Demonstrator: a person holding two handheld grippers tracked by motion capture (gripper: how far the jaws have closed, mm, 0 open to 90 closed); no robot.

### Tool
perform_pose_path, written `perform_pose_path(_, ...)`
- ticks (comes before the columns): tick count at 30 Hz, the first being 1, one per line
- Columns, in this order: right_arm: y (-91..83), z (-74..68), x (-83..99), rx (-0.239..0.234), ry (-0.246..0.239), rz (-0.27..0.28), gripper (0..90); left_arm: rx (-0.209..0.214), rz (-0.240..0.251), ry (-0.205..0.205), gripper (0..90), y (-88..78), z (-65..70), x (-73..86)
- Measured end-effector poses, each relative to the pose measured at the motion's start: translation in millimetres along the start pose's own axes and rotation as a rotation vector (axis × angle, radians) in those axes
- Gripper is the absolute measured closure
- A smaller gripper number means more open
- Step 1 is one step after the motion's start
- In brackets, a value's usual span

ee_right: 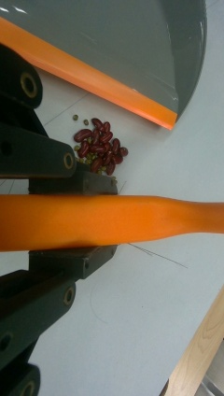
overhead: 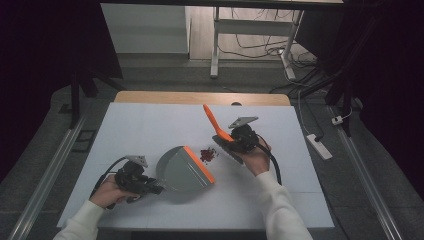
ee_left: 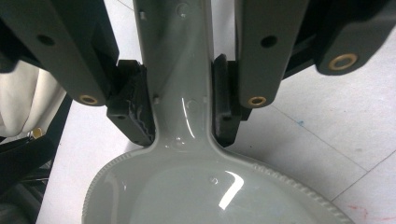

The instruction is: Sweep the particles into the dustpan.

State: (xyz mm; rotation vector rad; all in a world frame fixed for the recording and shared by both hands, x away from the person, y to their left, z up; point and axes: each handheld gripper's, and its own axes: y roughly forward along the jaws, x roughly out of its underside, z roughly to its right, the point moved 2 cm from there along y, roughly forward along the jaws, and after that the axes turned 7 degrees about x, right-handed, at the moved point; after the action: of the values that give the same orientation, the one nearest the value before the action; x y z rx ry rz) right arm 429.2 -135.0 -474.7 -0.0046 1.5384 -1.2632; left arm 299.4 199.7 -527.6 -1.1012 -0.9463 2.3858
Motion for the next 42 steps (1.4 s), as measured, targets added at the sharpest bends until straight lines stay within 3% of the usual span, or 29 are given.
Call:
perform_pose_path(22,31.2,-10.6,-7.5,-0.004,-0.036,-0.038,70.1,0.011,-0.008,-0.040,61.6,2.7,-2.9,-3.7)
perform_pose_path(37,35.7,-15.3,-8.3,-0.020,-0.030,-0.032,70.3,0.012,-0.020,-0.053,61.6,5.5,-3.2,-5.9)
perform_pose_path(42,36.3,-19.8,-9.3,-0.021,-0.052,-0.036,70.2,0.013,-0.022,-0.052,61.7,6.0,-3.2,-6.0)
